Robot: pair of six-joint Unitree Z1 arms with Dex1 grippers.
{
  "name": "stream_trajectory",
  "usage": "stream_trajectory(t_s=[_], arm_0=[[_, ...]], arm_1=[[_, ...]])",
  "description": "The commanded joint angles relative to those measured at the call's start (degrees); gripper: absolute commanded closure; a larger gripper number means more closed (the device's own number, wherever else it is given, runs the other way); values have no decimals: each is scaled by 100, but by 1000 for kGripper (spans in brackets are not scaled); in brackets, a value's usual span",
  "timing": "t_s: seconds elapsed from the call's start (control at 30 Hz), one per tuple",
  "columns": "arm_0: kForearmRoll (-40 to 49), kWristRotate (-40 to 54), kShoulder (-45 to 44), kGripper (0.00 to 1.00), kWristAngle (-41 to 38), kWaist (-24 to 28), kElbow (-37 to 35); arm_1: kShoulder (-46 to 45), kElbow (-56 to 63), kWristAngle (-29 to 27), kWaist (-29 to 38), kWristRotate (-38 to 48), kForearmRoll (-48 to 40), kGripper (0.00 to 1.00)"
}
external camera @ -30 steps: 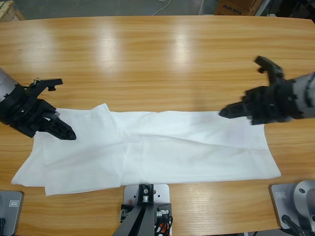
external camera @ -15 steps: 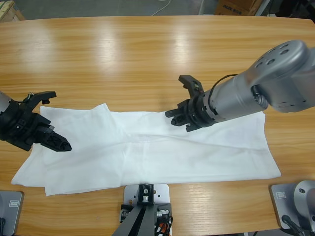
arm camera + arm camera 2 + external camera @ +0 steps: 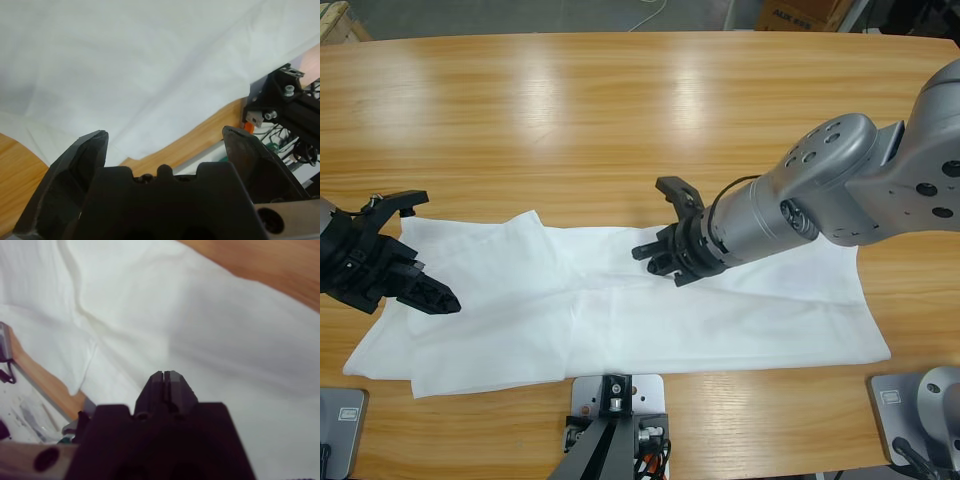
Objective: Fold clothes
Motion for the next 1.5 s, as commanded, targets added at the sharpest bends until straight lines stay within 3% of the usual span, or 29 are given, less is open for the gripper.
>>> stream_trajectory(t_s=[0.03, 0.4, 0.63, 0.83, 1.1, 1.5], arm_0=[[-191, -72, 4, 101, -48, 76, 193], [-181, -93, -158, 101, -68, 76, 249], [-209, -151, -406, 102, -66, 164, 249], [-232, -242, -434, 101, -57, 356, 337], [-260, 403, 34, 95, -101, 493, -363], [-241, 412, 188, 96, -214, 498, -324]], arm_1=[[-228, 174, 128, 613, 388, 6, 1000], [-548, 583, -4, 756, 539, -205, 1000], [-1297, 428, 420, 756, 80, -611, 1000], [-360, 332, 743, 712, -197, -1151, 1000], [-96, 348, 838, 193, -588, -1379, 1000], [941, 218, 1086, -76, -593, -1871, 1000]])
